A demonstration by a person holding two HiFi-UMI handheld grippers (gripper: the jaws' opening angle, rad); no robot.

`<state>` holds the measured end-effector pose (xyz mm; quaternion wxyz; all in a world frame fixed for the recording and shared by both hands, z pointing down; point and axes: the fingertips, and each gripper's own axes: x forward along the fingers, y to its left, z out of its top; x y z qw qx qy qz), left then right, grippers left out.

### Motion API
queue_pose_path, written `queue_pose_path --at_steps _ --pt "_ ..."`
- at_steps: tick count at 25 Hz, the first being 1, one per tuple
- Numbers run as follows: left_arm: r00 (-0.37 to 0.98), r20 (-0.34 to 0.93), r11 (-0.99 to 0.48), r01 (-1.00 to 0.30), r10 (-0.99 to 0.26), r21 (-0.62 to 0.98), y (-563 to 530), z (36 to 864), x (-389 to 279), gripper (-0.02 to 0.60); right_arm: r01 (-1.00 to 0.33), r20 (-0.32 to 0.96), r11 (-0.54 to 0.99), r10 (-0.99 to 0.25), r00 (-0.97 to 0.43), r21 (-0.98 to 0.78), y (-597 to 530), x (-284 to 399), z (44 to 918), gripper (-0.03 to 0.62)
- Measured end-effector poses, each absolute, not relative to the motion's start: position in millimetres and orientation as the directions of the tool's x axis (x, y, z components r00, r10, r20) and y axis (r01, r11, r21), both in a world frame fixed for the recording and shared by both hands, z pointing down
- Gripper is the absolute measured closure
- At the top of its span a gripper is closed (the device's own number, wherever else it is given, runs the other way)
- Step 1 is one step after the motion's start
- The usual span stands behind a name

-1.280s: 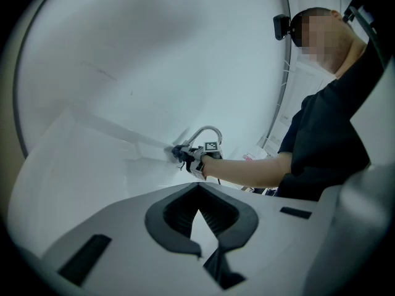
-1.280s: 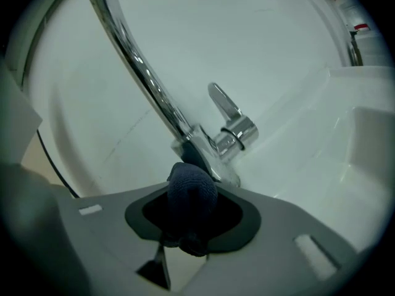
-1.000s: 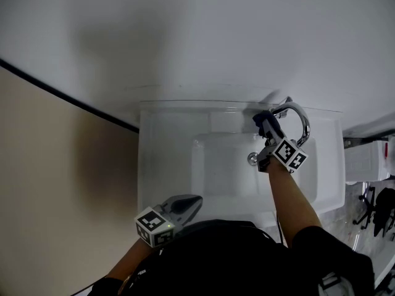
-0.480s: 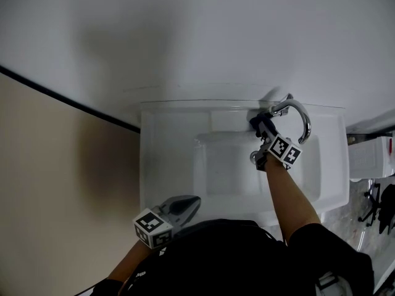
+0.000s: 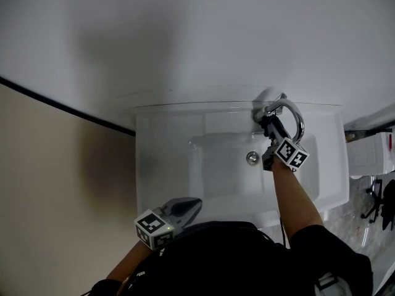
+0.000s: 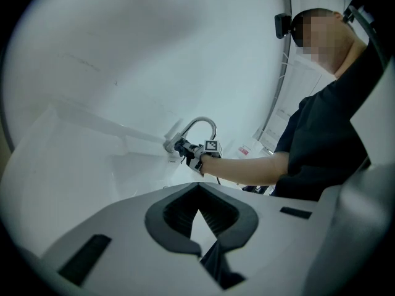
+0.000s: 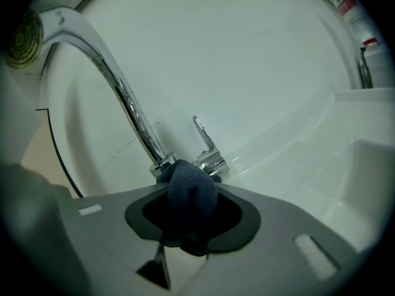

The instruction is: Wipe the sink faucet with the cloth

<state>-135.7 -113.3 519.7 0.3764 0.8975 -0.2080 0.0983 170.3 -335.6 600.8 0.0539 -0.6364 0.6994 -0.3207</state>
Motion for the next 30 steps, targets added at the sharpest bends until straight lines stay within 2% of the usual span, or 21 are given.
queue_pose_path --at_steps 8,10,14,16,20,25,30 --pt "0.888 0.4 -0.654 -0.443 -0.226 0.614 -103.8 523.8 -94.4 0.589 -0.817 0.357 0.03 -0.889 -0.285 -0.576 -340.2 173.6 637.6 0.473" --pt "0.887 0.41 -0.663 -0.438 -0.212 0.607 -103.3 519.8 -78.0 0.589 -0.803 0.323 0.082 -0.888 -0.328 -0.591 -337.5 172.0 626.2 0.473" --pt "0.883 0.433 -0.692 -0.426 -0.179 0.583 -104.3 518.5 -42.6 0.589 -0.751 0.176 0.251 -0.882 -0.437 -0.611 -330.7 171.3 585.1 0.473" --pt "0.884 0.435 -0.697 -0.422 -0.173 0.58 -105.1 519.7 -18.5 0.589 -0.743 0.159 0.33 -0.85 -0.502 -0.581 -336.0 170.7 573.7 0.473" --pt "0.88 0.44 -0.704 -0.426 -0.177 0.569 -101.0 516.7 23.5 0.589 -0.708 0.18 0.419 -0.776 -0.604 -0.568 -342.8 169.2 575.8 0.473" --pt "0.86 0.459 -0.69 -0.472 -0.224 0.549 -100.7 513.4 43.0 0.589 -0.682 0.231 0.466 -0.704 -0.672 -0.564 -340.7 160.4 595.7 0.473" --pt "0.85 0.467 -0.68 -0.494 -0.245 0.542 -95.9 509.9 48.9 0.589 -0.705 0.385 0.455 -0.611 -0.692 -0.544 -335.4 144.5 629.5 0.471"
